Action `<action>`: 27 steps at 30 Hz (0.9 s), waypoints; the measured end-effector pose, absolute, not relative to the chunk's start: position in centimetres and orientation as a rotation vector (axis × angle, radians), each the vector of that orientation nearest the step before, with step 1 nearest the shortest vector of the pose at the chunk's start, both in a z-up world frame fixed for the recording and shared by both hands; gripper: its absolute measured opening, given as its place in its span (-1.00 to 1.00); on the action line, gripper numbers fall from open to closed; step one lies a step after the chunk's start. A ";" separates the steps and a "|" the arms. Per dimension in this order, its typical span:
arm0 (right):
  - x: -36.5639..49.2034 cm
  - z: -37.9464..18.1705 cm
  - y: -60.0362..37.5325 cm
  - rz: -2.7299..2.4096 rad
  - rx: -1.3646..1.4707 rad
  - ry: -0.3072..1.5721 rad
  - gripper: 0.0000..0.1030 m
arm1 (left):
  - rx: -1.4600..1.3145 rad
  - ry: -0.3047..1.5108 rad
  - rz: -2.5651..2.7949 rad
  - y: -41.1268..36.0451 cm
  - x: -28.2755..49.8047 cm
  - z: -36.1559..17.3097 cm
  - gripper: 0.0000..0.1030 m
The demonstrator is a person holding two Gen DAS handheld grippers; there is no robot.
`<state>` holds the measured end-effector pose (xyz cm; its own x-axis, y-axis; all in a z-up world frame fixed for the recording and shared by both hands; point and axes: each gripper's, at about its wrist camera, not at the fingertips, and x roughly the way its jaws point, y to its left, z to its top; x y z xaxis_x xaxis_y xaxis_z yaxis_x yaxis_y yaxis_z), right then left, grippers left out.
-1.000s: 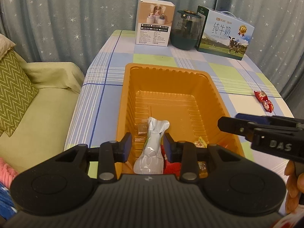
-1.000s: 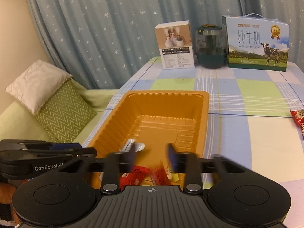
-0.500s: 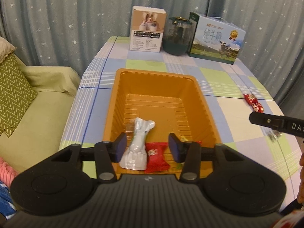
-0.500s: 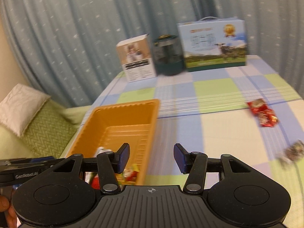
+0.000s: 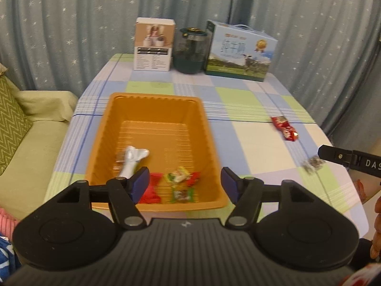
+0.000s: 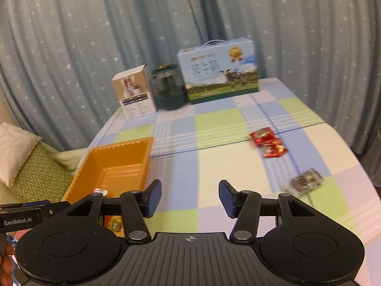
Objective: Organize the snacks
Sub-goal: 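Move both open tools back toward the remaining snacks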
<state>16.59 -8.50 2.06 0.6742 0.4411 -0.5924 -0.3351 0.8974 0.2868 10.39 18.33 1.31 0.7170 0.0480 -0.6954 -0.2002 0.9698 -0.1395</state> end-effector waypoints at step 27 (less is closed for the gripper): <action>14.1 1.3 -23.3 0.158 0.258 0.713 0.21 | -0.125 0.740 -0.097 6.3 14.0 2.6 0.51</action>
<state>14.06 -23.30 1.29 0.7466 0.2304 -0.6241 -0.0553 0.9564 0.2869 13.96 6.33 2.65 0.7346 -0.1325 -0.6655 0.0444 0.9880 -0.1477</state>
